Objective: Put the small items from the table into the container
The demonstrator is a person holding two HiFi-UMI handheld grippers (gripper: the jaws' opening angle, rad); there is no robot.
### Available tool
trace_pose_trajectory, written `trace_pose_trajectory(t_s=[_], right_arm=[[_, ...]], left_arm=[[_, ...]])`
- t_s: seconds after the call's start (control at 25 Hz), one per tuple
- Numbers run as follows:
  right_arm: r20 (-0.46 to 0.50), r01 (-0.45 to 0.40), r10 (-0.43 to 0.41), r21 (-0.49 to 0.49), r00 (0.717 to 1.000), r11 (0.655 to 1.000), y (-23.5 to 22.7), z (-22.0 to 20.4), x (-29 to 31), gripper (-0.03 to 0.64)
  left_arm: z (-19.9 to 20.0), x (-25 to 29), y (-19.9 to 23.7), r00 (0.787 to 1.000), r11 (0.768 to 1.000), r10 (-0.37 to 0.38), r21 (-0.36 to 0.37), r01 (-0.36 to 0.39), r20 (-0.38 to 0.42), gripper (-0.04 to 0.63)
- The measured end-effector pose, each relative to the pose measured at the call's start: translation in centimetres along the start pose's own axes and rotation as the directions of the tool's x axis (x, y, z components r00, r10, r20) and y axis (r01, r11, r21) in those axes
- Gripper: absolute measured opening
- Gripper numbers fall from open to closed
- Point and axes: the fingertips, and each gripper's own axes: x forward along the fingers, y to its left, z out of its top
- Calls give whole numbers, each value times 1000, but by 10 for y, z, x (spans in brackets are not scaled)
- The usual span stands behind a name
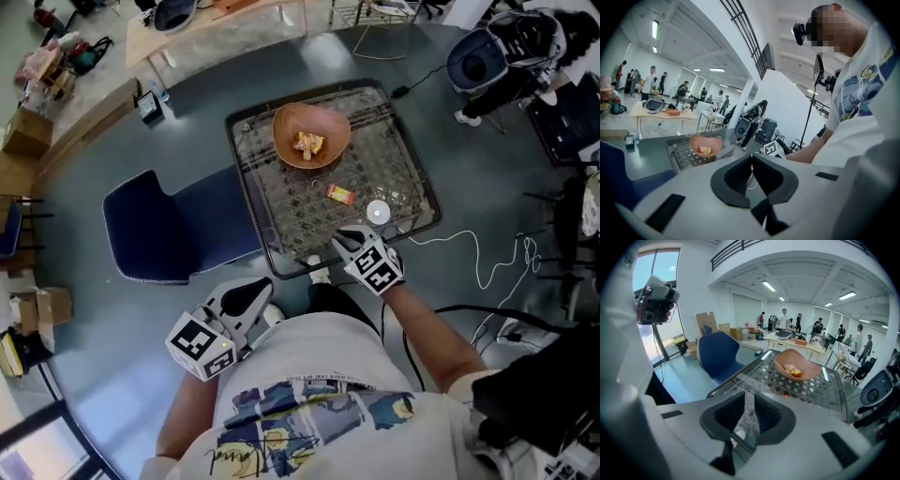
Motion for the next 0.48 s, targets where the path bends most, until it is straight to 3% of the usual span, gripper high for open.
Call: trace_pose_trajectory(t_s=[0.16, 0.48], right_arm=[[-90, 15, -17, -23, 996, 1000, -48, -32, 43, 108], [-200, -2, -4, -28, 980, 1000, -126, -73, 116, 131]], left_arm=[[2, 12, 13, 998, 998, 55, -36, -56, -27, 9], [11, 33, 40, 985, 982, 158, -97, -164, -63, 9]])
